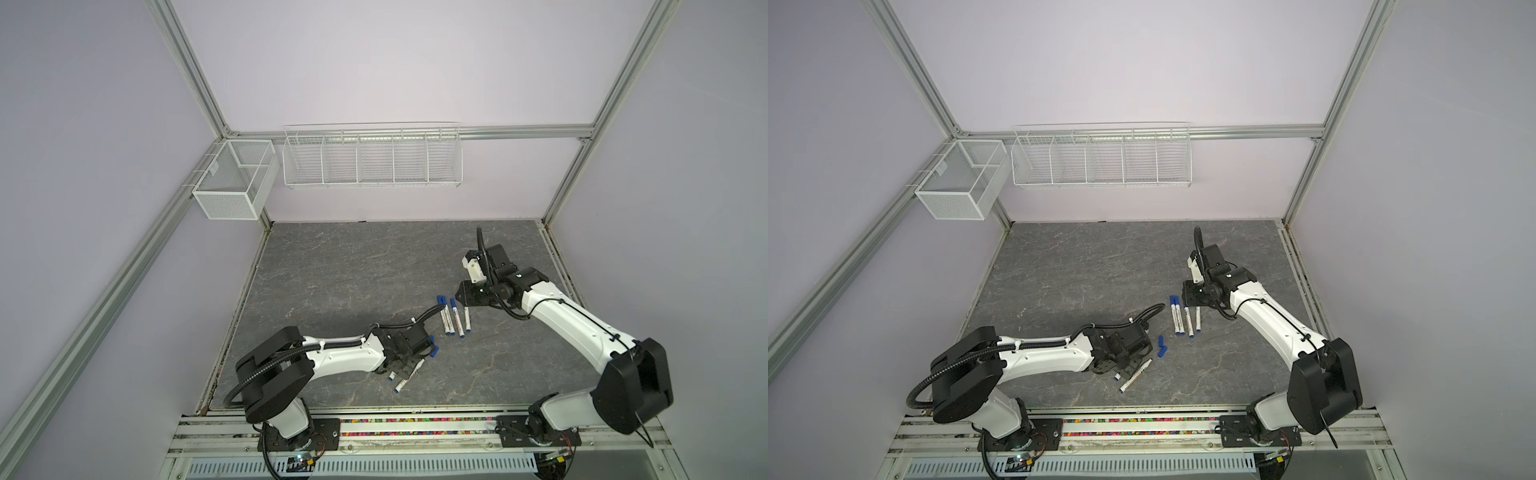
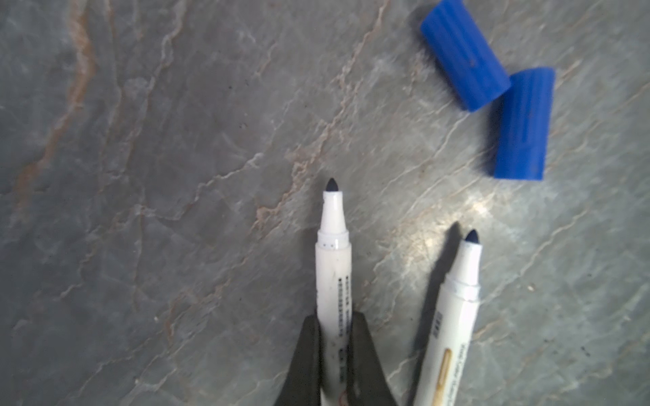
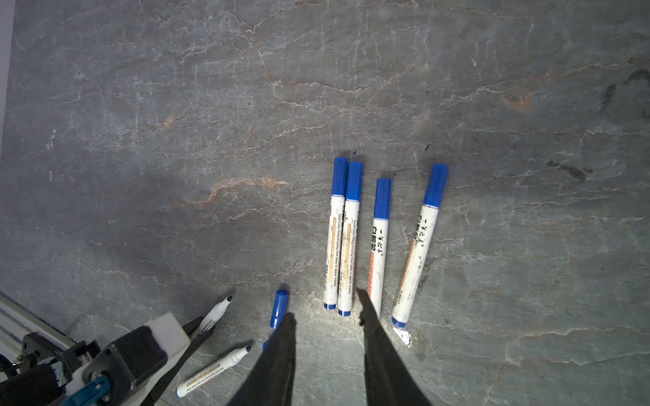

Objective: Insert the pens into the pen caps
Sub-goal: 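Lift the bare marker upright with the left gripper while the right gripper approaches, then move the right gripper over the loose blue caps and lower it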

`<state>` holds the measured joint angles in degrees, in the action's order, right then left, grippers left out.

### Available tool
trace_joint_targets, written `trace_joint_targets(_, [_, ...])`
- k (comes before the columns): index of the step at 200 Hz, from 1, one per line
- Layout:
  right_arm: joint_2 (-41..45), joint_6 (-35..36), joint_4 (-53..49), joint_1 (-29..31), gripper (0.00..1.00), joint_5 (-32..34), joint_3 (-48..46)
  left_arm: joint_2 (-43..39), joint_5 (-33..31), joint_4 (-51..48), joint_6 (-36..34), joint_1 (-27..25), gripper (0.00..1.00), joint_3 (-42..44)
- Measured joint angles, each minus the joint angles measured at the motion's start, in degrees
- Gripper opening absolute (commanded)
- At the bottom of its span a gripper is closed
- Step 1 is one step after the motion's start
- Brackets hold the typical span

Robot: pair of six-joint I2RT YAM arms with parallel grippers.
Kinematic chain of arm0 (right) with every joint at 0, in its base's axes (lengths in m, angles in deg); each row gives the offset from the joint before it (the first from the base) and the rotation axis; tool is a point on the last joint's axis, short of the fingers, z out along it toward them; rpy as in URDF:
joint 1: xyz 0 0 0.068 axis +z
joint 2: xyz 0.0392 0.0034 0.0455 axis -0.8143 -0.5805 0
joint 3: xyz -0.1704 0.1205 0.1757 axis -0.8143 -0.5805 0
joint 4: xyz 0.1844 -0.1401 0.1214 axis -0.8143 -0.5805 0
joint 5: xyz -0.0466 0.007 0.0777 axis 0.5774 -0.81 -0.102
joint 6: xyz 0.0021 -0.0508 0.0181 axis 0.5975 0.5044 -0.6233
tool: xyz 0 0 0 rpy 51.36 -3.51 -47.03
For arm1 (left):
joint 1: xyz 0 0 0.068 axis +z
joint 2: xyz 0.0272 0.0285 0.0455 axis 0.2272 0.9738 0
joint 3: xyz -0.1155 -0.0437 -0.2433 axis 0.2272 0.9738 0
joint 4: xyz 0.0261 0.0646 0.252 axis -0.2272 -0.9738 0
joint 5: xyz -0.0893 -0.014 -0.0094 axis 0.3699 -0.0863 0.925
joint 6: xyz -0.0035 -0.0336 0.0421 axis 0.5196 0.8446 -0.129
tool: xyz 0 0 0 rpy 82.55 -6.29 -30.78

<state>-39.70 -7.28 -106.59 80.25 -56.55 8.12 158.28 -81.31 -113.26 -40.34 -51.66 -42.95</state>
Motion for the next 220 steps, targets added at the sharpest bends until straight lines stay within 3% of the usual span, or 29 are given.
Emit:
trace_joint_targets(27, [2.86,0.0,0.98,-0.17,0.42,-2.58,-1.11,-8.17,-0.79,3.78,-0.37,1.75,0.0,0.11])
trace_joint_targets(60, [7.15,-0.87,5.88,0.52,0.5,-10.95,-4.94,-18.75,0.02,19.89,0.09,6.1,0.0,3.34])
trace_joint_targets(86, [8.09,-1.42,10.47,3.54,0.51,-16.81,-5.95,-18.75,0.57,28.15,0.79,6.45,0.0,4.92])
trace_joint_targets(127, [7.13,-1.79,14.43,8.15,0.49,-20.31,-5.88,-16.79,3.69,35.15,1.7,6.45,0.0,5.79])
trace_joint_targets(180, [4.31,-3.74,17.29,8.92,0.36,-19.98,-5.84,-16.59,6.16,38.34,2.19,6.56,0.0,7.13])
trace_joint_targets(220, [3.37,-5.07,19.1,9.01,0.17,-20.24,-5.84,-16.57,6.97,39.74,2.21,6.56,0.0,7.43])
